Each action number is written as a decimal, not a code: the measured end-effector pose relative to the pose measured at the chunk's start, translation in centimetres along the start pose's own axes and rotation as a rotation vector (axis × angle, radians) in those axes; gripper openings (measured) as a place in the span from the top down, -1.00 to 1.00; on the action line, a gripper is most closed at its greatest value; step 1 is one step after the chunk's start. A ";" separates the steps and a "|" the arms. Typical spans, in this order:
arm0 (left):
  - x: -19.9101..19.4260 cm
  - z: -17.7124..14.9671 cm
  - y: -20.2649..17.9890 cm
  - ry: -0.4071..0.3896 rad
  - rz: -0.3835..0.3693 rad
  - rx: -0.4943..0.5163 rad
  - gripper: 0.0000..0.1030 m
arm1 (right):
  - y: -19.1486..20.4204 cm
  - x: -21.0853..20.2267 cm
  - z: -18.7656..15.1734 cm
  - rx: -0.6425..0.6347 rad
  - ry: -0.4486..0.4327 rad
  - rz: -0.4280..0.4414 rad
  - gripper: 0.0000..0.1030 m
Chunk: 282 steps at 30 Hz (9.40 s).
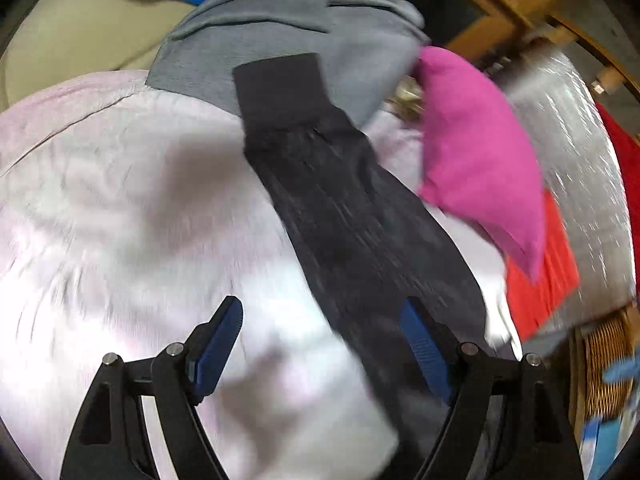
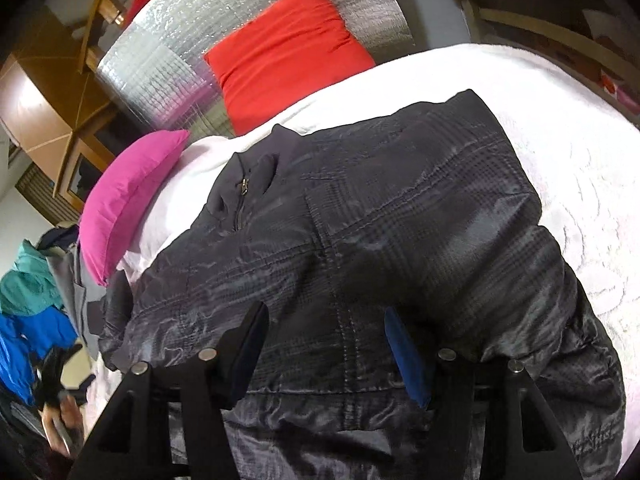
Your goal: Fold large clothes
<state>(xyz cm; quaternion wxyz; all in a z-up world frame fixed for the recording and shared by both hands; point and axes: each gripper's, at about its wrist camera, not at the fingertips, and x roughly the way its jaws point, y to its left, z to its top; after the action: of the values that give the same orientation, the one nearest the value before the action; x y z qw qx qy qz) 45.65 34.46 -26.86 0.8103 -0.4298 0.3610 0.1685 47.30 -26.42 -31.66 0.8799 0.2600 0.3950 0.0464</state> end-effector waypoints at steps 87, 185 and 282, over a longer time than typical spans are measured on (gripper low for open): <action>1.0 -20.2 -11.7 0.236 0.027 0.502 -0.53 | 11.9 0.5 -1.7 -0.283 -0.097 -0.275 -0.62; 1.4 -18.4 -12.6 0.291 -0.024 0.528 -0.34 | -9.9 -4.0 1.7 0.248 -0.080 0.020 0.30; 2.6 -20.8 -11.5 0.374 -0.257 0.280 -0.34 | -7.7 -1.5 -2.4 0.566 -0.084 0.262 -0.26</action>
<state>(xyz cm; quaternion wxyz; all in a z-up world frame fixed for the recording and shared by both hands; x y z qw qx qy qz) 44.96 10.76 -29.82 0.7958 -0.3792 0.4670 -0.0696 43.59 -32.45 -35.86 0.7747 0.5451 0.3185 0.0369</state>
